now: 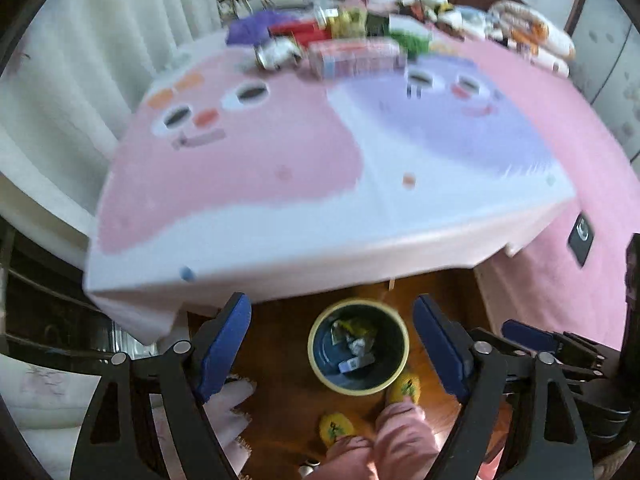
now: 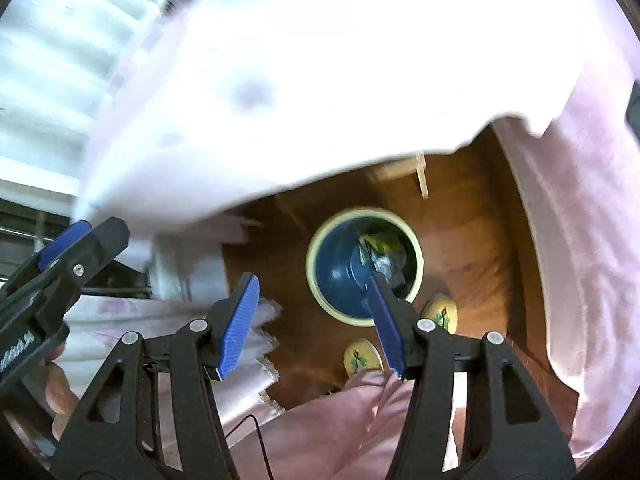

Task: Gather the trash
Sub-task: 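Move both tools back toward the table of trash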

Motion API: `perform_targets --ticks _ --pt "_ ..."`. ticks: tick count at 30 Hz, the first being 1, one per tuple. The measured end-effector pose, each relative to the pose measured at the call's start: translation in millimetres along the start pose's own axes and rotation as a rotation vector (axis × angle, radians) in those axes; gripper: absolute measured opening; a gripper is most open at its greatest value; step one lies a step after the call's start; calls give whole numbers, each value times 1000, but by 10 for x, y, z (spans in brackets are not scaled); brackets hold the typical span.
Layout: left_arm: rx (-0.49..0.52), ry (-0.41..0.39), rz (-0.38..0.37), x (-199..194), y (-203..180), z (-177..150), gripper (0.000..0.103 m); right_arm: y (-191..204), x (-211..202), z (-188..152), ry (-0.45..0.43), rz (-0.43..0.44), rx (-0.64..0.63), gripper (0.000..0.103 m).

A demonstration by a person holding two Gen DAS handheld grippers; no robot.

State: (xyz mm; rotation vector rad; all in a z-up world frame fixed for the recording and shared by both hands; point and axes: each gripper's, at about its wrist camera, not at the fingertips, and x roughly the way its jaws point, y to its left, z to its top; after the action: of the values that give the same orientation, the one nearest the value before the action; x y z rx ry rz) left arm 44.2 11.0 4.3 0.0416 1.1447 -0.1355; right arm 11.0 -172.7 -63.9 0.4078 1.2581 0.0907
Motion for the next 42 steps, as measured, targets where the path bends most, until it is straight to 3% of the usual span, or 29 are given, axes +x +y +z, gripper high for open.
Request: perform_targets --ticks 7,11,20,27,32,37,42 --pt "-21 -121 -34 -696 178 385 78 374 -874 274 -171 3 -46 54" --pt "-27 -185 -33 -931 309 580 78 560 -1170 406 -249 -12 -90 55" --pt "-49 -230 -25 -1008 511 1043 78 965 -1389 700 -326 -27 -182 55" --pt "-68 -199 -14 -588 461 1548 78 961 -1247 1182 -309 -15 -202 55" --pt "-10 -154 -7 -54 182 2036 78 796 -1048 1813 -300 12 -225 55" --pt "103 -45 54 729 -225 2642 78 548 -758 2536 -252 37 -255 55" --pt "168 -7 105 1374 -482 3247 78 247 -471 3279 -201 45 -303 55"
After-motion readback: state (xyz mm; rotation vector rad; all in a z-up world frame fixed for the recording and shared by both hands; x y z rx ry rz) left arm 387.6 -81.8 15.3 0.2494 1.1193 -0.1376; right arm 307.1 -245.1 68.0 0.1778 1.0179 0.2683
